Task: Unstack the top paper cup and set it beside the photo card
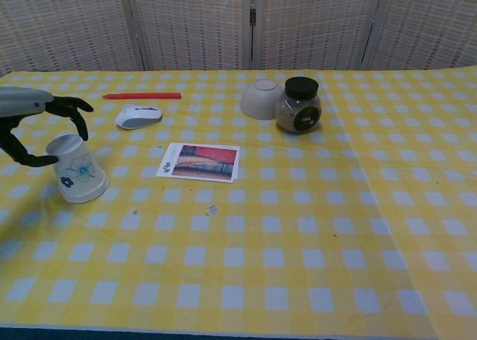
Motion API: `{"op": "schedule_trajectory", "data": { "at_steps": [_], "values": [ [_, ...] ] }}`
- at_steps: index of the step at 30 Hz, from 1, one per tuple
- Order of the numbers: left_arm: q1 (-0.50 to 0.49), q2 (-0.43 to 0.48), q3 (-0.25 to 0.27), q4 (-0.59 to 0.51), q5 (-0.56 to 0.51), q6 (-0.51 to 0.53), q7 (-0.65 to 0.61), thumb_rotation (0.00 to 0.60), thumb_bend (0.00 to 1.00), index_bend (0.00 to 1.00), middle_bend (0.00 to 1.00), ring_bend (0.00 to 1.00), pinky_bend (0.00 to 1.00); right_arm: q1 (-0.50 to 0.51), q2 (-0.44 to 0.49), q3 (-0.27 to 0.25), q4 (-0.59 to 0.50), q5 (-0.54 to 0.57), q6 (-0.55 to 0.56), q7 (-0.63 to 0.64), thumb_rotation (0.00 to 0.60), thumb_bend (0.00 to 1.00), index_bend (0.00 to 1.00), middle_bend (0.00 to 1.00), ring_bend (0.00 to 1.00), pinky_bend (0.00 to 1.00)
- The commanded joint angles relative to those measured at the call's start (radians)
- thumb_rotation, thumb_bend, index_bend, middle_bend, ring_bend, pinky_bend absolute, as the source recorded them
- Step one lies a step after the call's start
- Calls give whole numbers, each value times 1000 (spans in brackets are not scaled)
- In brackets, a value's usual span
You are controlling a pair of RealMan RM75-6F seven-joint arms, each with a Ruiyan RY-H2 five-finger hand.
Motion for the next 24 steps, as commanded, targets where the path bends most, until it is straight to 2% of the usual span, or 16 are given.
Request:
{"op": "schedule_trajectory", "data": {
  "at_steps": [1, 11, 24],
  "values": [
    [2, 5, -1, -5, -1, 7, 1, 600, 438, 382, 81, 76, 50, 0, 0, 0, 0, 0, 1, 0, 600, 279, 0, 0, 91, 0],
    [13, 65, -8, -70, 2, 49, 15, 600, 438, 393, 99, 89, 50, -1, 2, 0, -1, -2, 3, 1, 600, 279, 0, 0, 90, 0],
    [39, 155, -49, -156, 5, 134, -9, 600, 438, 405, 117, 105, 50, -6, 4, 0, 0, -1, 10, 5, 600, 279, 0, 0, 91, 0]
  ]
}}
